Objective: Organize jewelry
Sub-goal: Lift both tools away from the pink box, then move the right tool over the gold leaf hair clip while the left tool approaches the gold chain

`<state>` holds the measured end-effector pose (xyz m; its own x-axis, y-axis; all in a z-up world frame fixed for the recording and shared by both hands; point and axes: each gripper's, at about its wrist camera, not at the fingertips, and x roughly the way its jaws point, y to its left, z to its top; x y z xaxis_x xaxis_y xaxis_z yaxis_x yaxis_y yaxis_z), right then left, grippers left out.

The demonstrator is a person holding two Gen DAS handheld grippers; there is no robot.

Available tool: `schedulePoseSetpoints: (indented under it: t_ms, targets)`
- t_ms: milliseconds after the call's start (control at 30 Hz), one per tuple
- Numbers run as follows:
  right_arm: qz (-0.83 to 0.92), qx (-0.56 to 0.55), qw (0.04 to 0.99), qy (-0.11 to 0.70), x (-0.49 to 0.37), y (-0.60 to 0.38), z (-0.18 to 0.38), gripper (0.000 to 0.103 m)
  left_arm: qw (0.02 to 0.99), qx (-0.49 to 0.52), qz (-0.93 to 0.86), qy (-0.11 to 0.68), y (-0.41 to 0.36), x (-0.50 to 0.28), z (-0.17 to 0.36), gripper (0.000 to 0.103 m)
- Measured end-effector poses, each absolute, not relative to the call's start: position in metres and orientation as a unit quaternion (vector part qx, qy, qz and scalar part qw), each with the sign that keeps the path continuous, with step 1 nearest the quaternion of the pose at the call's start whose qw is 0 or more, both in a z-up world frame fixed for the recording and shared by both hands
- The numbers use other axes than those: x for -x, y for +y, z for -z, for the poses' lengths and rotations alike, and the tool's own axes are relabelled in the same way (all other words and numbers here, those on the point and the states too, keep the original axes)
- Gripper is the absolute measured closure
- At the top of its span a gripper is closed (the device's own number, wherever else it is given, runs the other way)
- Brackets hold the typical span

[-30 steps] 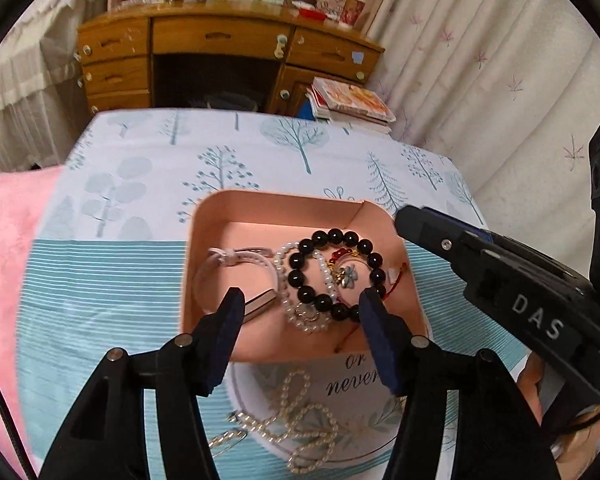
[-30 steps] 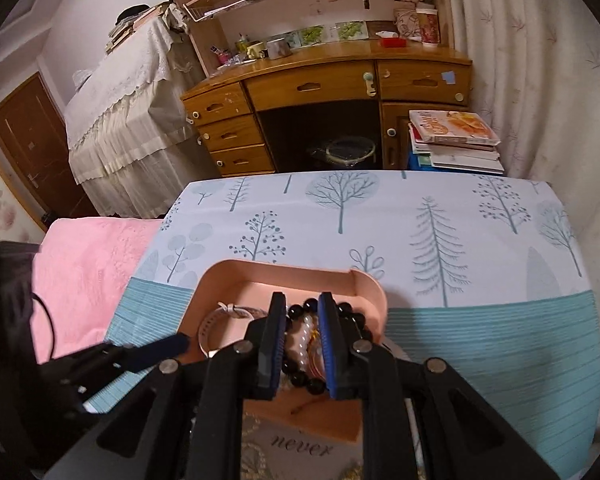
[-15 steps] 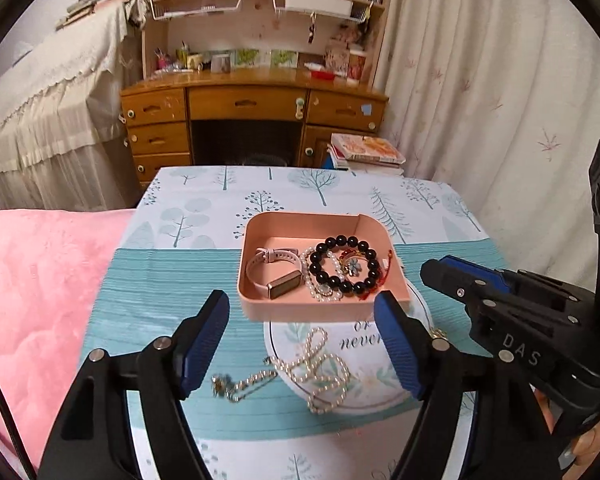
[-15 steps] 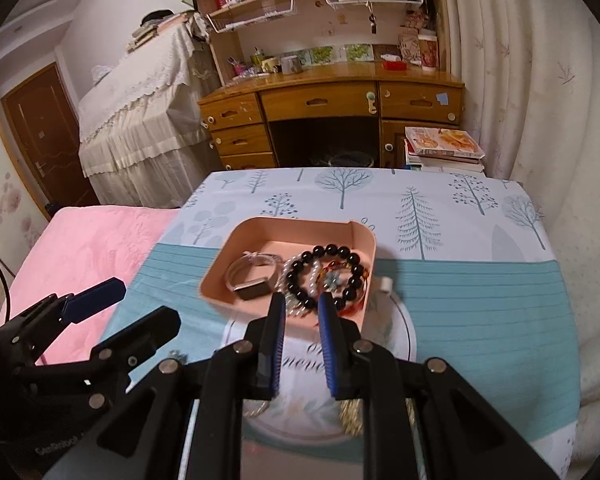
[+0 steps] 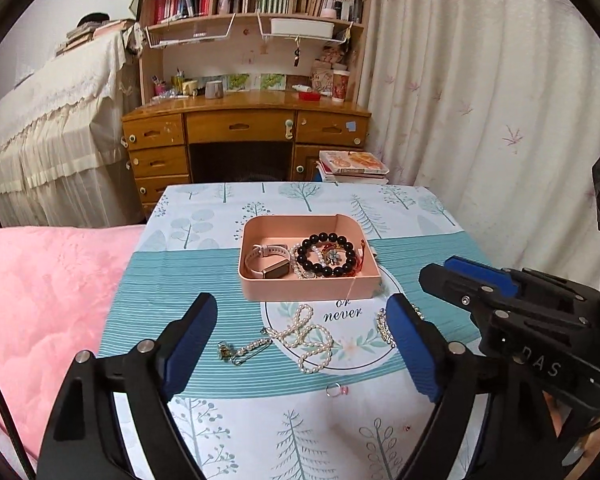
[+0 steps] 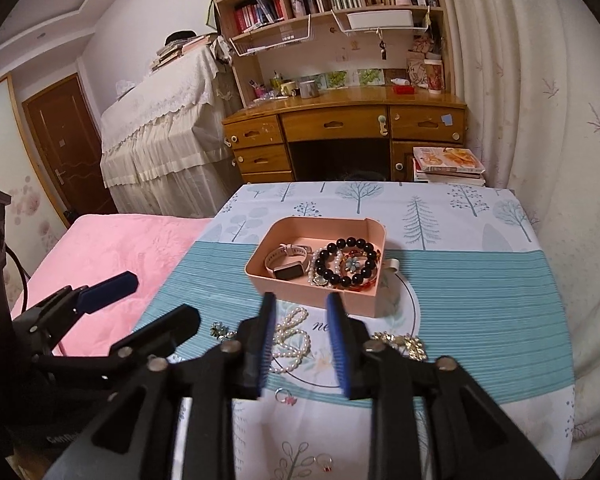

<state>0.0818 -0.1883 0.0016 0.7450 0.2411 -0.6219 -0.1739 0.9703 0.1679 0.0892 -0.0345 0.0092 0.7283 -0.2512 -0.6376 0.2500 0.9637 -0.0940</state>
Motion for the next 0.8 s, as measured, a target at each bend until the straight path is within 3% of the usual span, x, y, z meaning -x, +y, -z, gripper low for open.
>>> schedulePoseSetpoints:
  t_ms: [800]
  targets:
    - [-0.099, -0.052, 0.923, 0.37, -0.049, -0.207, 0.04, 0.067, 0.92, -0.032, 0.135, 0.367, -0.039, -0.053, 0.035, 0.014]
